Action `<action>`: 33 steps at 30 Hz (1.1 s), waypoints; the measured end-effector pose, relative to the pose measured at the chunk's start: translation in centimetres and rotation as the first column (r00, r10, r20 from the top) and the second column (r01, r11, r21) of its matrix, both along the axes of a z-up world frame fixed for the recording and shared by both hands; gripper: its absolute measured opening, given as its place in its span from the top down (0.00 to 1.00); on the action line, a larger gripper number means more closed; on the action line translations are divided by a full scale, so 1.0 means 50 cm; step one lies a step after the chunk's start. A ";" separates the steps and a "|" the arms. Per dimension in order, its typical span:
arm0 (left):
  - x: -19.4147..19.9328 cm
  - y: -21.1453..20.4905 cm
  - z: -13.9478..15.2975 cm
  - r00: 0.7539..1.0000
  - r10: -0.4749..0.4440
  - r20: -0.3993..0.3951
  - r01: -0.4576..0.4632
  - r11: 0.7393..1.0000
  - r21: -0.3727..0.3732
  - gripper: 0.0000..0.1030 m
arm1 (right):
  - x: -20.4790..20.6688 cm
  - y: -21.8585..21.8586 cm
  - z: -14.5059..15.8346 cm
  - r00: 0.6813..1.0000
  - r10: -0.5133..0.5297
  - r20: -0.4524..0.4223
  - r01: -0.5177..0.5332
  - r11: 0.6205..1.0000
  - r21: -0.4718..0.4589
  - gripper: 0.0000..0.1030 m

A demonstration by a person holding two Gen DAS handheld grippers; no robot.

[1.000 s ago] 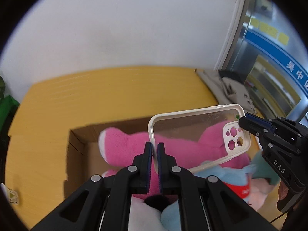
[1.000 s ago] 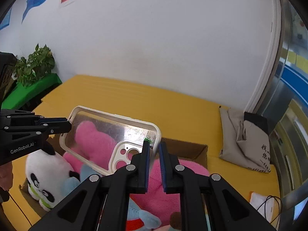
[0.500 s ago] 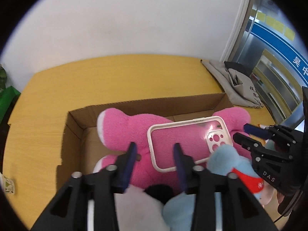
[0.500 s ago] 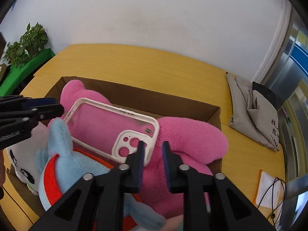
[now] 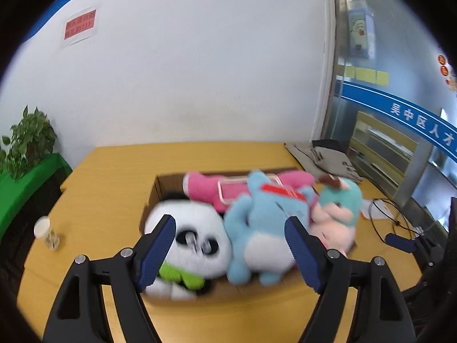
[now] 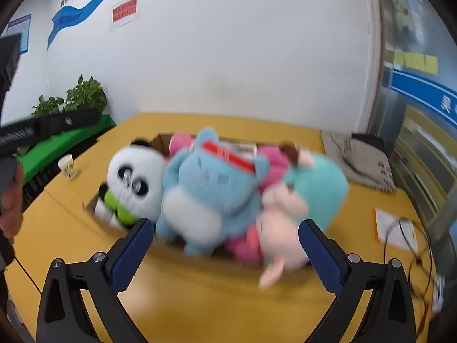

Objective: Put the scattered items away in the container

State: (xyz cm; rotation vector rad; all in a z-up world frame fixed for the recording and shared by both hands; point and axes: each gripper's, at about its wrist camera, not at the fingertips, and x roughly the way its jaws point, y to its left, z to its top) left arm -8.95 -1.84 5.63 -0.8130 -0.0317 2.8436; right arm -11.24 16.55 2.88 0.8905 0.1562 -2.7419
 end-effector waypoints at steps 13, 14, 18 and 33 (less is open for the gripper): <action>0.209 0.024 -0.110 0.998 0.013 0.069 -0.012 1.000 -0.005 0.24 | 0.221 0.013 -0.060 0.999 -0.053 0.000 0.053 0.999 -0.014 0.00; 0.214 0.023 -0.112 0.997 0.023 0.067 -0.023 1.000 -0.010 0.24 | 0.227 0.013 -0.061 0.999 -0.050 0.003 0.050 0.999 -0.016 0.00; 0.235 0.021 -0.121 0.997 0.049 0.066 -0.048 0.999 -0.005 0.24 | 0.258 0.012 -0.062 0.999 -0.043 -0.005 0.043 0.999 -0.022 0.00; 0.264 0.055 -0.151 0.996 0.062 0.070 -0.061 0.998 -0.009 0.24 | 0.287 0.028 -0.078 0.998 -0.060 0.006 0.060 0.998 -0.001 0.00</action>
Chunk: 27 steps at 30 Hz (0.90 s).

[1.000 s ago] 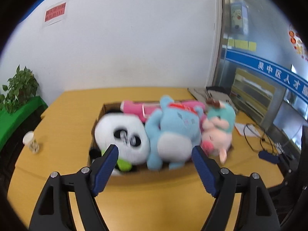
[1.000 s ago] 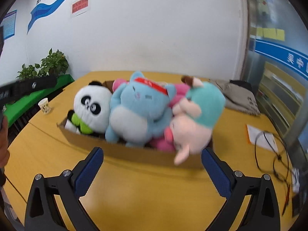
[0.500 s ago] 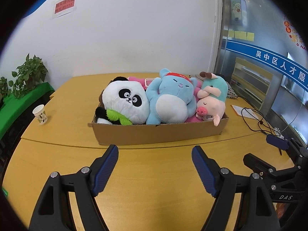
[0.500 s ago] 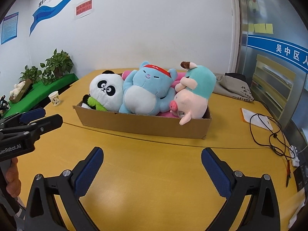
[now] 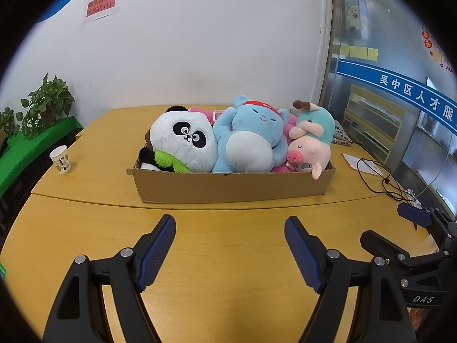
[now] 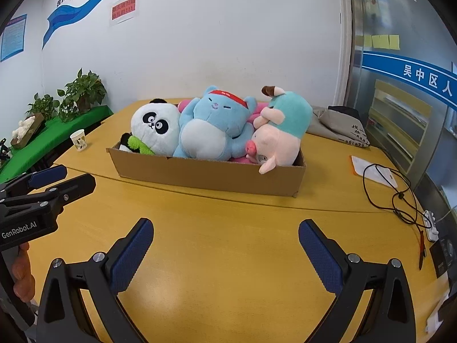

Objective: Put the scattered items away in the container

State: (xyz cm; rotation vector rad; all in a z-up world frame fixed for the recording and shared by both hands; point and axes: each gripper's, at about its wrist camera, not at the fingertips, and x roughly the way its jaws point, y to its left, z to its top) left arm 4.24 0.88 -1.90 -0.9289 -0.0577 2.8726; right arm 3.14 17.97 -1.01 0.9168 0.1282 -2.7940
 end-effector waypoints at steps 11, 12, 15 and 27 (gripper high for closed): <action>0.005 0.005 -0.002 1.000 -0.002 0.008 0.002 1.000 -0.016 0.24 | 0.007 0.006 -0.006 1.000 -0.003 0.000 0.003 1.000 -0.003 0.00; 0.006 0.006 -0.003 1.000 -0.002 0.009 0.003 1.000 -0.016 0.24 | 0.009 0.005 -0.006 1.000 0.001 -0.002 -0.001 1.000 -0.001 0.00; 0.007 0.006 -0.005 1.000 0.002 0.010 -0.002 1.000 -0.026 0.24 | 0.011 0.005 -0.006 1.000 -0.003 -0.004 0.003 1.000 0.004 0.00; 0.005 0.014 -0.034 0.997 0.001 0.078 0.003 0.998 -0.057 0.24 | 0.017 0.007 -0.021 1.000 -0.020 0.002 0.020 1.000 0.003 0.00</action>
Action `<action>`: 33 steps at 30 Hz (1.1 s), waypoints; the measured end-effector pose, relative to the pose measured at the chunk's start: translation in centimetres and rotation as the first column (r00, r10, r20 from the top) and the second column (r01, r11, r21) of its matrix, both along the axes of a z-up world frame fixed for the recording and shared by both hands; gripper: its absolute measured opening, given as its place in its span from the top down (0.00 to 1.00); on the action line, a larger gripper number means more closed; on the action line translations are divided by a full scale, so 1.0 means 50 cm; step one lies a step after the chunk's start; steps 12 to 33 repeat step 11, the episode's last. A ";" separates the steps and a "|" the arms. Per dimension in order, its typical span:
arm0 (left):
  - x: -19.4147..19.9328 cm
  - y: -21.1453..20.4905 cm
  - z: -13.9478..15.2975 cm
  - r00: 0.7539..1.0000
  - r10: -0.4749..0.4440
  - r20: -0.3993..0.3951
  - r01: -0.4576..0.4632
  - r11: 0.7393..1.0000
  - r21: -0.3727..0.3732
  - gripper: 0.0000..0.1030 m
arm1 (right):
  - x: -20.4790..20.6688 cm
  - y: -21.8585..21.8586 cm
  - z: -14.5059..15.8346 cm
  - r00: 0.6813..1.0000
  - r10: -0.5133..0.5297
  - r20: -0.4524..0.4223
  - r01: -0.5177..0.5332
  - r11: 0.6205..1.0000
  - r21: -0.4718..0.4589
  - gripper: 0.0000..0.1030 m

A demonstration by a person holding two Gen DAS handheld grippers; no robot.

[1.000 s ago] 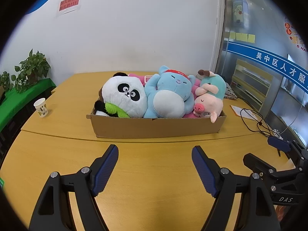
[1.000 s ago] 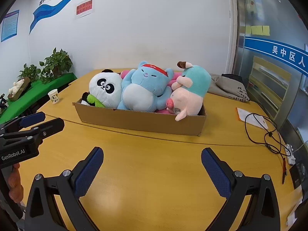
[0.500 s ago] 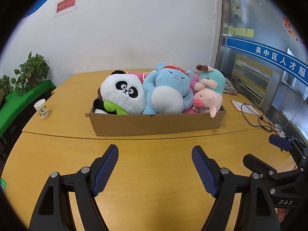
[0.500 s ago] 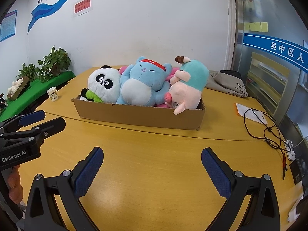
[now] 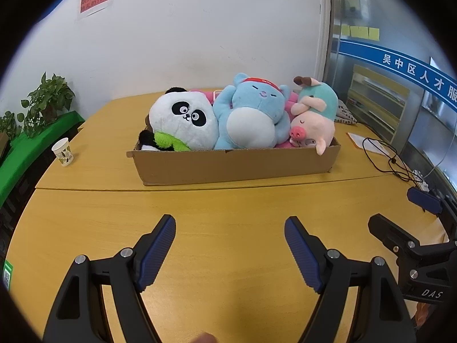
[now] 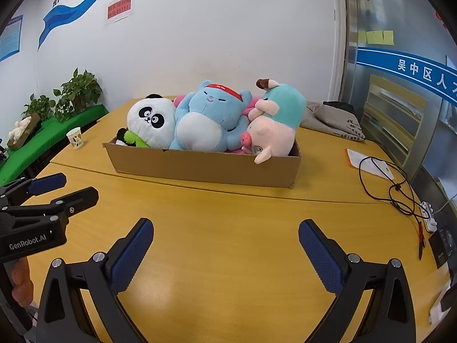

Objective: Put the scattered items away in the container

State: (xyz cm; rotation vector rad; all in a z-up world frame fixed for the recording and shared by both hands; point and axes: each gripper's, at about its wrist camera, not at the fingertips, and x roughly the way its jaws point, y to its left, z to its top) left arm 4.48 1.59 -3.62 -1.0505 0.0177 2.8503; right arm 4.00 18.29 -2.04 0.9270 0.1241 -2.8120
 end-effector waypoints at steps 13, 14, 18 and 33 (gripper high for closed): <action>0.009 -0.001 -0.005 0.999 0.030 -0.023 -0.031 0.998 -0.051 0.24 | -0.005 -0.001 -0.009 1.000 0.015 0.012 -0.015 1.000 -0.011 0.00; 0.009 -0.001 -0.005 0.999 0.030 -0.023 -0.031 0.998 -0.051 0.24 | -0.005 -0.001 -0.009 1.000 0.015 0.012 -0.015 1.000 -0.011 0.00; 0.009 -0.001 -0.005 0.999 0.030 -0.023 -0.031 0.998 -0.051 0.24 | -0.005 -0.001 -0.009 1.000 0.015 0.012 -0.015 1.000 -0.011 0.00; 0.009 -0.001 -0.005 0.999 0.030 -0.023 -0.031 0.998 -0.051 0.24 | -0.005 -0.001 -0.009 1.000 0.015 0.012 -0.015 1.000 -0.011 0.00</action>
